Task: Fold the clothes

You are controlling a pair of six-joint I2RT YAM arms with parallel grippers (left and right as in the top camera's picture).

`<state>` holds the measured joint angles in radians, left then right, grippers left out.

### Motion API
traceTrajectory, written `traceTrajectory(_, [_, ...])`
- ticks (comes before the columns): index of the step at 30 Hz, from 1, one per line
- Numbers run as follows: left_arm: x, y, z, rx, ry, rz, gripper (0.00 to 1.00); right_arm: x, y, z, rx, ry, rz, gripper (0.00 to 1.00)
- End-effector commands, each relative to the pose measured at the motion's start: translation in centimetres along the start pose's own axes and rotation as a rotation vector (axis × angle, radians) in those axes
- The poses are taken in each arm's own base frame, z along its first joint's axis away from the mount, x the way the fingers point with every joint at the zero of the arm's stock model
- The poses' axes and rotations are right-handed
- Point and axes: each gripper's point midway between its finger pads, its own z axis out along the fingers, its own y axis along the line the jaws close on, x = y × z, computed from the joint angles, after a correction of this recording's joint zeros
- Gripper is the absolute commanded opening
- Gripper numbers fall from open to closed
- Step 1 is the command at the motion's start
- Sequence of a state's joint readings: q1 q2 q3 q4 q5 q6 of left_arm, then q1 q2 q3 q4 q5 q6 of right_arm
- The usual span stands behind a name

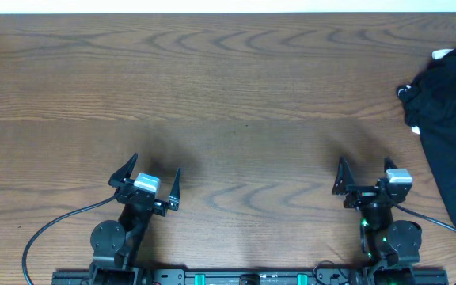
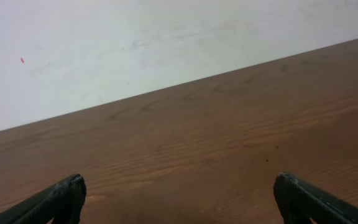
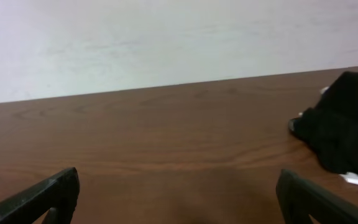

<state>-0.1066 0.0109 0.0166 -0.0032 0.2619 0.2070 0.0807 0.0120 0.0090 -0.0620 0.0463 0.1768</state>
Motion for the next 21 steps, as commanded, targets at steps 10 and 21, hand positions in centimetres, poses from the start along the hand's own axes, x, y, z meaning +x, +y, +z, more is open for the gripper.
traceTrajectory(10, [1.5,-0.3,0.0,0.009,0.046,-0.003,0.98,-6.1,0.1,-1.9,0.033,-0.065,0.093,0.99])
traceTrajectory(21, [1.5,-0.3,0.0,0.009,0.046,-0.003,0.98,-14.9,0.8,-0.4,0.134,0.165,0.026,0.99])
